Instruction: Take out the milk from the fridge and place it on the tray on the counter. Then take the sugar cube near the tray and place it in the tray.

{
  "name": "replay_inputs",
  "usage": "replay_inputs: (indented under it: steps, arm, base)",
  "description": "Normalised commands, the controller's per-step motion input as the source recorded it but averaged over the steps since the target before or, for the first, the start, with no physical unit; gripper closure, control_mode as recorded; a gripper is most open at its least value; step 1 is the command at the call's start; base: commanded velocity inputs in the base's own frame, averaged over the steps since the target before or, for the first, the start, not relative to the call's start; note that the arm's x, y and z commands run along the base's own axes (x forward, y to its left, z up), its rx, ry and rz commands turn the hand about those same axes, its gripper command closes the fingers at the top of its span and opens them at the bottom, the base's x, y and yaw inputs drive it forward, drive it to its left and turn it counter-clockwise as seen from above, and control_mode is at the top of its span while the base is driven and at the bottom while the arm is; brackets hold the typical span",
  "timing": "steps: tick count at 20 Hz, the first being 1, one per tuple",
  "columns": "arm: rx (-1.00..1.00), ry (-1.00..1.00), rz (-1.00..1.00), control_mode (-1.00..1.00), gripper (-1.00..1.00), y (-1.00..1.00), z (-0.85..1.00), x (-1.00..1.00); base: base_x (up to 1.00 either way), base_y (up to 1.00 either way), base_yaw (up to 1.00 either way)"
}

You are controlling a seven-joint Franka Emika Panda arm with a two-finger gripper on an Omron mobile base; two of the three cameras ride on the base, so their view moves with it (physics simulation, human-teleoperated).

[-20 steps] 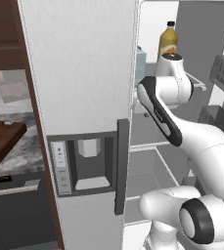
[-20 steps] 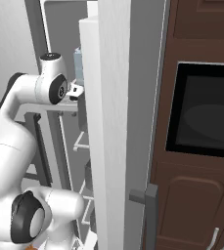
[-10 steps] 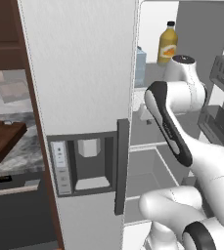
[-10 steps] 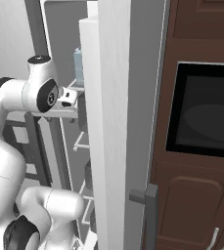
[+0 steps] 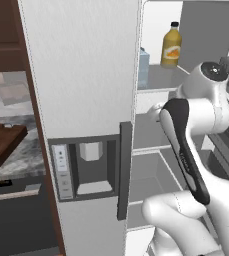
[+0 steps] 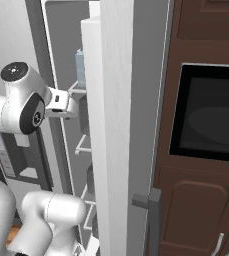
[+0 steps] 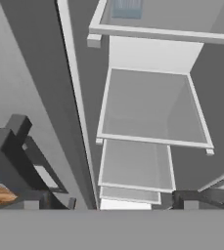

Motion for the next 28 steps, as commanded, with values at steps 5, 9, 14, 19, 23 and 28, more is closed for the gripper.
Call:
replay_inputs:
  steps: [5, 9, 14, 19, 23, 28]
  arm:
    - [0.0, -0.15, 0.05, -1.0, -1.0, -0.07, 0.59, 0.0]
    - [0.0, -0.13, 0.02, -1.0, -1.0, -0.06, 0.64, 0.01]
    - [0.0, -0.09, 0.02, -1.0, -1.0, -0.11, 0.56, 0.01]
    - [0.0, -0.07, 0.04, -1.0, -1.0, -0.09, 0.22, 0.17]
    - [0.0, -0.01, 0.04, -1.0, -1.0, -0.04, 0.02, 0.44]
    - [0.0, -0.01, 0.04, -1.0, -1.0, -0.01, 0.0, 0.49]
  base:
    - [0.0, 0.0, 0.0]
    - [0.0, 0.0, 0.0]
    - [0.0, 0.0, 0.0]
    - [0.0, 0.0, 0.0]
    - [0.0, 0.0, 0.0]
    - [0.0, 0.0, 0.0]
